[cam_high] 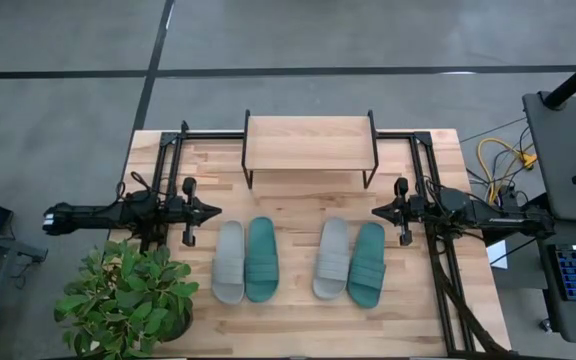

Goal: Pick and place slides into the shelf
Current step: Put the right green slide on the shelf

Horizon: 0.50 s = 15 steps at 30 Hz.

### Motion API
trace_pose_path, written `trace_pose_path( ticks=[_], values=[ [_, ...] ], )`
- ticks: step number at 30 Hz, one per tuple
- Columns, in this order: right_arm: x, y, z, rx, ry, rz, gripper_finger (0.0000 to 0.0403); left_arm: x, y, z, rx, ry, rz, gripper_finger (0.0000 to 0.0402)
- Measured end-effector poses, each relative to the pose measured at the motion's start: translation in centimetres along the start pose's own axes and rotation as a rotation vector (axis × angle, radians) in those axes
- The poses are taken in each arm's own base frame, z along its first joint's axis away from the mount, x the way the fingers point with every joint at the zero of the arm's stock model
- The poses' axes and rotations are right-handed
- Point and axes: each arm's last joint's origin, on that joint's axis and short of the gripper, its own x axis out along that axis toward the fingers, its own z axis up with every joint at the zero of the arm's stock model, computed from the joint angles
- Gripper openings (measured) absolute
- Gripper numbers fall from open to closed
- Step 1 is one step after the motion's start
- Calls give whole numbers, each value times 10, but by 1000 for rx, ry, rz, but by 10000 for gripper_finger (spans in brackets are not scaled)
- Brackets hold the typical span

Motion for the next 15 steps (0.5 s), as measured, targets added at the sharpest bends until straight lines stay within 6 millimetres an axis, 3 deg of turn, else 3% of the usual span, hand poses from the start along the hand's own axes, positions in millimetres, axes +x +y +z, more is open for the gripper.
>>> trace_pose_path(
  ticks=[6,9,15],
  values=[
    [0,0,2,241,-24,6,9,0,0,1,-1,-7,0,0],
    [0,0,9,259,-91,10,9,0,0,3,13,-28,3,0],
    [-6,-1,34,253,-361,35,9,-3,2,28,13,-288,22,0]
  ],
)
